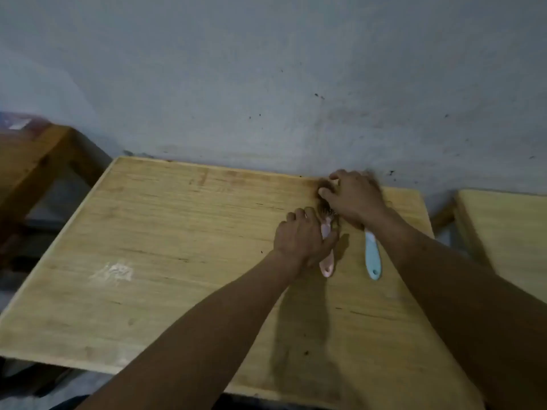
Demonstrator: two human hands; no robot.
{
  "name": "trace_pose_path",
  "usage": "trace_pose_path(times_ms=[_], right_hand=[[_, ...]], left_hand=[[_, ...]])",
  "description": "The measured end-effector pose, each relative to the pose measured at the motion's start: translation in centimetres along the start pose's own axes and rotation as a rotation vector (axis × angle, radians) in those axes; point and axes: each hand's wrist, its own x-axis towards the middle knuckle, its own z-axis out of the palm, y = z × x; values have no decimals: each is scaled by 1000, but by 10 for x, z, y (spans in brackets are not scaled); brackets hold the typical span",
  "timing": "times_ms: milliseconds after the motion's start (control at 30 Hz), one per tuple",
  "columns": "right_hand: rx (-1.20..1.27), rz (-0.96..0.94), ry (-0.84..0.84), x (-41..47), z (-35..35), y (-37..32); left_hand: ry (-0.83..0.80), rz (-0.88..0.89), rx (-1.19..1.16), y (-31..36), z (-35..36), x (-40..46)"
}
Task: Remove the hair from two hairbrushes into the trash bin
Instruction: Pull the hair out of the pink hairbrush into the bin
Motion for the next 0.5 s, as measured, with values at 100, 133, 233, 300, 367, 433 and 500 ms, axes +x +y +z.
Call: trace_pose_path(times_ms=[100,133,233,300,367,433,500], right_hand=[[-9,30,-1,10,11,0],[-16,39,-15,10,11,-2],[-16,37,-25,17,20,-5],[-12,49,-20,17,22,-10],[-1,49,3,14,23,-17],[-3,42,51,7,22,-26],[26,43,81,-6,20,-37]], left_hand=[[35,25,42,-4,20,4],[46,43,33,-5,24,3],[126,92,-14,-11,35,3],[177,121,-40,-17,37,1],[186,146,-100,-21,34,-6],[212,151,-169,-28,29,-17],[244,130,-219,-38,27,-32]])
